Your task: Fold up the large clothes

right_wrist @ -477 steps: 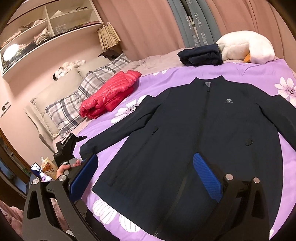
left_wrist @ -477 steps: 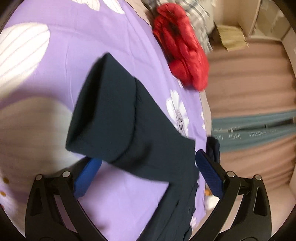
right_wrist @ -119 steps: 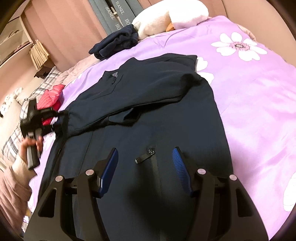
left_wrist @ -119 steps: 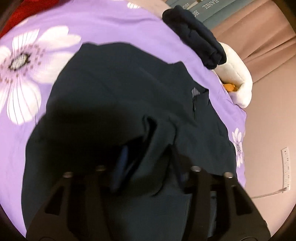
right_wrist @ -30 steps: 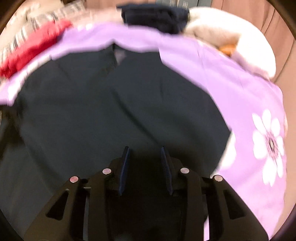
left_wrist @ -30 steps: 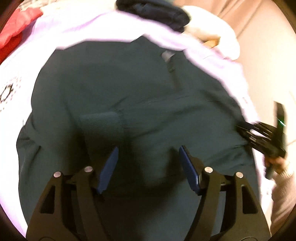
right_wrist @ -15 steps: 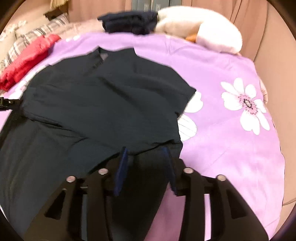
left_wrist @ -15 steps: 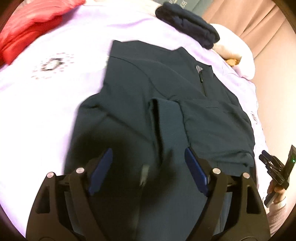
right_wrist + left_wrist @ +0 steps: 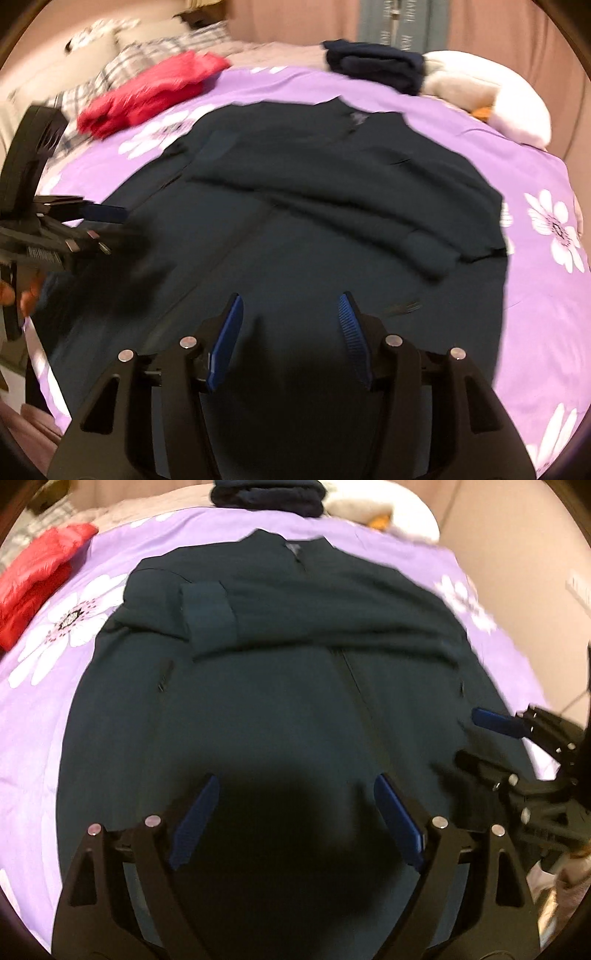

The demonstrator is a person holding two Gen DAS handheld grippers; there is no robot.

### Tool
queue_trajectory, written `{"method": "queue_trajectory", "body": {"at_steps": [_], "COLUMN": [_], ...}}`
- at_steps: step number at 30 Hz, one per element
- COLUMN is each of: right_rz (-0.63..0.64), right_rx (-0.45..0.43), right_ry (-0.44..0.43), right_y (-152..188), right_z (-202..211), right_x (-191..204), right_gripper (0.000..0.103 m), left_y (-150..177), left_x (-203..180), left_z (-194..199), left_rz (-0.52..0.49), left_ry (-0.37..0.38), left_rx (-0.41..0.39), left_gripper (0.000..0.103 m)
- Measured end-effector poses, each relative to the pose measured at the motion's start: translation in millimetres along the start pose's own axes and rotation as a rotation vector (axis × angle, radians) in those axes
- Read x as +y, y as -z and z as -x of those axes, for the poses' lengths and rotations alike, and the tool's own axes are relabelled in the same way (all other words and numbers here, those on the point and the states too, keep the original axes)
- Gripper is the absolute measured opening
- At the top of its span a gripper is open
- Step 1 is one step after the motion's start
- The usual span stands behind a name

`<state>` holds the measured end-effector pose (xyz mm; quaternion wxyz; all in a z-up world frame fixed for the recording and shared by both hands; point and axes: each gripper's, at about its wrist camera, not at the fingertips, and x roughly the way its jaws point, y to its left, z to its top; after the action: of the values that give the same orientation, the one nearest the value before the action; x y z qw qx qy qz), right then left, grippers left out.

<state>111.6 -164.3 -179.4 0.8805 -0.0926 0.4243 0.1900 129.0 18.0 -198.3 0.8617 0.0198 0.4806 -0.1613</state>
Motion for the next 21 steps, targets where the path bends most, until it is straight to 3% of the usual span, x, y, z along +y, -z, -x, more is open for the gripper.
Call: {"method": "queue_trajectory", "body": {"at_steps": [5,8,13,21], "right_rz": [0.094,0.133,0.063,-0.047], "right_rx": [0.051,0.068,0.072,0.081], "right_ry": [0.037,0.075,0.061,0.036], "right_y": [21.4,36.0,58.4,90.4], "right_z": [-12.3,-17.8,-4.2,20.4], "right_x": [41.5,50.6,41.9,30.5], "right_gripper": [0.055,0.058,0.066,0.066], "left_y": [32.3,47.5,63.3,81.5], "left_x": [-11.5,-9.3,-7.4,-2.0], "left_z": [-7.3,-1.3,4.9,17.9], "left_rz": [-0.047,-0.038,-0.045,-0.026], "left_ry": [-0.076,-0.078,-0.070,-0.049], "left_rx": [0.034,0.024,0.012,0.003], "left_gripper": [0.095,0.099,0.101,0.101]}}
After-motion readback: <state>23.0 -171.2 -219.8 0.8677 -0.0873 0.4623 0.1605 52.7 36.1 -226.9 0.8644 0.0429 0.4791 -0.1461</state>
